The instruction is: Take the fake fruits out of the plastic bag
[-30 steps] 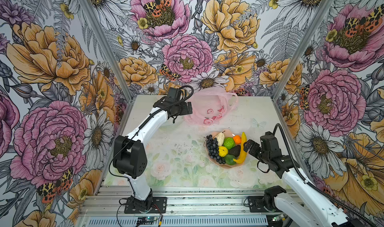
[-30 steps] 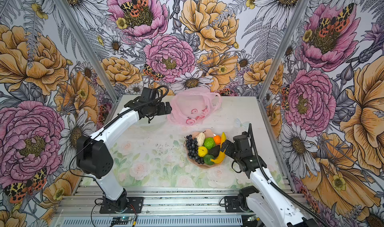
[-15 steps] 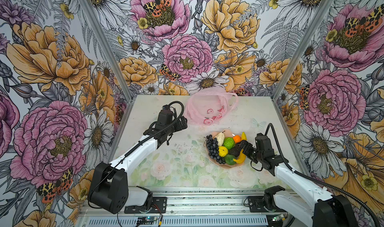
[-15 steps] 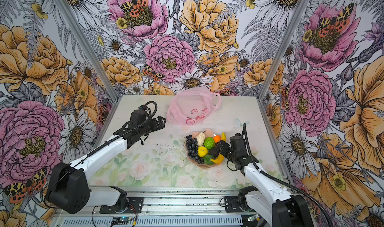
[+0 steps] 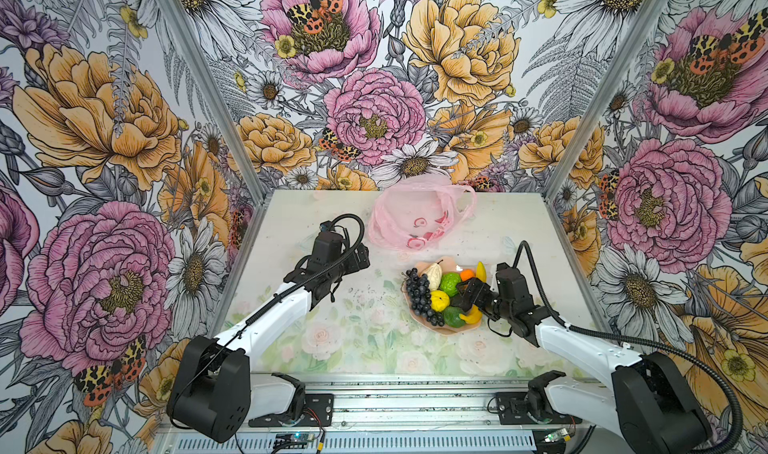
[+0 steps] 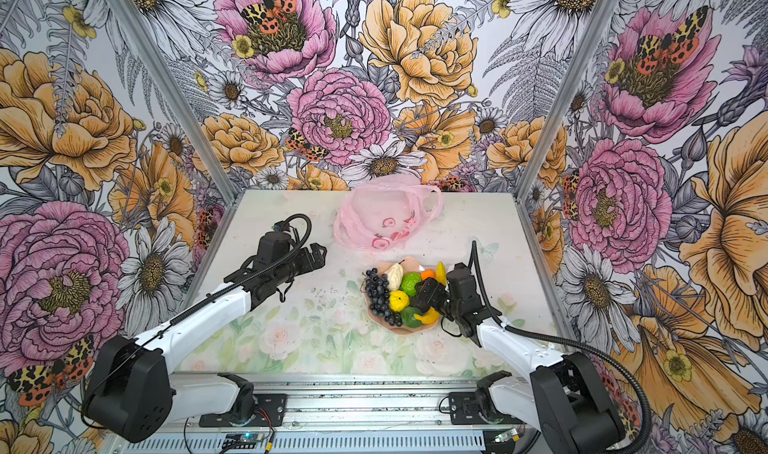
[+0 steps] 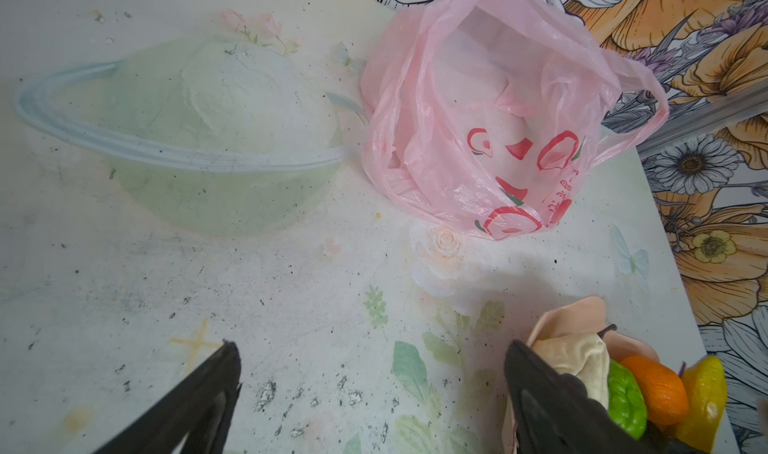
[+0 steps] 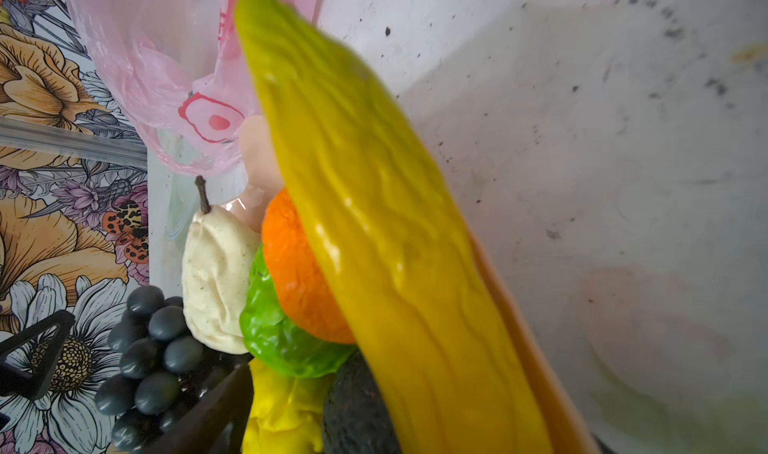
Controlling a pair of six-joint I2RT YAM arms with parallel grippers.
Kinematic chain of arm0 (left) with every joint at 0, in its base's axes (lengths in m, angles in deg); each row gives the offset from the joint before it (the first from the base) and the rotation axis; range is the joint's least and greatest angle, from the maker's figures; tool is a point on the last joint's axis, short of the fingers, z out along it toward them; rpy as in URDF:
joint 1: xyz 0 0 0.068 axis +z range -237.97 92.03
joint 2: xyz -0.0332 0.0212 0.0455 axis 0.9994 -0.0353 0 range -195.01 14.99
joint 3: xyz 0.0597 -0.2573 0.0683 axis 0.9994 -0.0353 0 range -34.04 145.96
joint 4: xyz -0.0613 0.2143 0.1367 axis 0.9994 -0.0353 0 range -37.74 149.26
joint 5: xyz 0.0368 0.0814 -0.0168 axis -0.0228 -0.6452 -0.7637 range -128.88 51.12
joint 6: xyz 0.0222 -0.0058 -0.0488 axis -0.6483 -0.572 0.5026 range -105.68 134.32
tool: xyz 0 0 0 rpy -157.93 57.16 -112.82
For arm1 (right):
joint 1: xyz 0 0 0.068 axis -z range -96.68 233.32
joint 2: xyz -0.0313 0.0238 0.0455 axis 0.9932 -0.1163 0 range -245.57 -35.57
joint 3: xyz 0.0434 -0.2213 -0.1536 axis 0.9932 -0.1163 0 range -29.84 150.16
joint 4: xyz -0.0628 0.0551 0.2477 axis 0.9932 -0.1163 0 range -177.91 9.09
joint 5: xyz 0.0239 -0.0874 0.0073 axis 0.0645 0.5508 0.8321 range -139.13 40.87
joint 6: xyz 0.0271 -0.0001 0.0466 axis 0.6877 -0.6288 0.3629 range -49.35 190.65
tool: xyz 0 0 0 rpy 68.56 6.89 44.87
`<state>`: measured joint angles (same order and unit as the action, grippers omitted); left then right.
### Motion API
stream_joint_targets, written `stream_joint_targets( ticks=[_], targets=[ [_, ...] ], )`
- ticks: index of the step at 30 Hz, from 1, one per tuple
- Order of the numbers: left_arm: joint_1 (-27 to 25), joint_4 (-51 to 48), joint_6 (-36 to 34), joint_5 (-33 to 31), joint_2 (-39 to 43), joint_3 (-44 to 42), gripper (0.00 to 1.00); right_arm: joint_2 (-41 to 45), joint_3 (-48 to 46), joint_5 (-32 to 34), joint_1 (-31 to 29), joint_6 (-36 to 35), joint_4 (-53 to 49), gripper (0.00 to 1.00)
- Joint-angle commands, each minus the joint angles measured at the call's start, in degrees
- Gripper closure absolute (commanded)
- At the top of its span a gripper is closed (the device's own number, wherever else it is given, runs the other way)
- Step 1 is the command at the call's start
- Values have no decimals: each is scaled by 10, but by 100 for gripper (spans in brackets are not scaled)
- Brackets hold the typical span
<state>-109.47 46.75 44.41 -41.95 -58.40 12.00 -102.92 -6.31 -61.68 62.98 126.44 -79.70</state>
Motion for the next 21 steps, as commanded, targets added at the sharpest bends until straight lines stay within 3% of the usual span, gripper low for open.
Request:
stream_joint_targets(
  ticks=[1, 14, 21],
  targets=[
    [8, 19, 0, -19, 14, -17, 1, -21, 28, 0, -17, 15, 57, 7],
    [36, 35, 1, -21, 40, -83, 1, -154, 111, 21, -84, 27, 118, 6],
    [53, 35, 0, -20, 64, -107, 1, -193, 133, 23, -89, 29, 132, 4]
  ],
)
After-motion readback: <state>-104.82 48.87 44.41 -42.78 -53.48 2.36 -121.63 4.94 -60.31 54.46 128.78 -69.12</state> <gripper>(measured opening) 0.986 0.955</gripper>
